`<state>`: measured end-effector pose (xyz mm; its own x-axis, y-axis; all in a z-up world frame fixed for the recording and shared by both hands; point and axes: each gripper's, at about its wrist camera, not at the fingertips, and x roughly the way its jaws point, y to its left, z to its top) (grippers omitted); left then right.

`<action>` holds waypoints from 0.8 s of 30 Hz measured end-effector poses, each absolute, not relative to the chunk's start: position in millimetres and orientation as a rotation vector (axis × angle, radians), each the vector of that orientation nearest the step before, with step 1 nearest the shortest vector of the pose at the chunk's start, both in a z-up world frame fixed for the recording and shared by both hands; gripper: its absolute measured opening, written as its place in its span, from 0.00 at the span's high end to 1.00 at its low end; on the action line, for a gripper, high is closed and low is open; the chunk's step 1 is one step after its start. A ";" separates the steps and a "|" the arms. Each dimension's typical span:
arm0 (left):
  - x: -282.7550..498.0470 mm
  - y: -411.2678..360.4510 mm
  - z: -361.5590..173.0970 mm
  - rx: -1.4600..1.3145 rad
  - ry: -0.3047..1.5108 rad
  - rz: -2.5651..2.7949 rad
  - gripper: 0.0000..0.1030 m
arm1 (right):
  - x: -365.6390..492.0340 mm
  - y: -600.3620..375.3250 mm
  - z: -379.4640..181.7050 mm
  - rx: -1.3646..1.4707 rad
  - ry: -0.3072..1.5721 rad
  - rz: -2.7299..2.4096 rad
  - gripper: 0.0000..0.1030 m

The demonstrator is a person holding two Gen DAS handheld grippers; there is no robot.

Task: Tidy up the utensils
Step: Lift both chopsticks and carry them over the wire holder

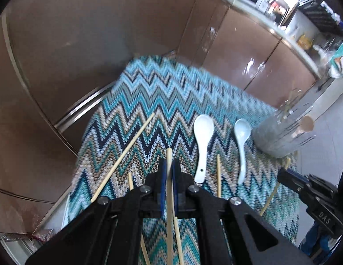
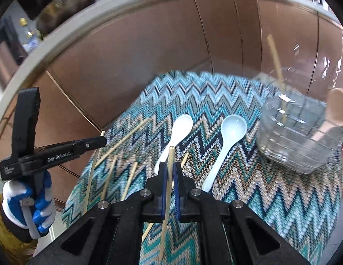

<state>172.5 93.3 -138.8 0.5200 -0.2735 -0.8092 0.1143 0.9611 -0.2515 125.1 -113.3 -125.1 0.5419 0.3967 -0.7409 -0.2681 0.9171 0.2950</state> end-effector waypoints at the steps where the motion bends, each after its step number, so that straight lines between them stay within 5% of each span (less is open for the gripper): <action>1: 166.3 99.0 -130.8 -0.184 0.977 -0.236 0.96 | 116.6 -115.2 -118.9 0.152 0.891 0.396 0.94; 15: 79.9 95.6 -18.2 -0.251 0.641 -0.275 0.96 | 16.7 -142.6 -19.1 0.123 0.569 0.367 0.95; 24: 94.9 25.7 36.5 -0.232 0.514 -0.411 0.96 | 11.0 -193.8 36.1 0.119 0.370 0.287 0.95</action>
<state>94.9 25.7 36.5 0.7924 -0.4353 -0.4273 0.3211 0.8933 -0.3145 11.0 -193.8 36.1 0.8926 0.2979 -0.3385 -0.2547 0.9525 0.1667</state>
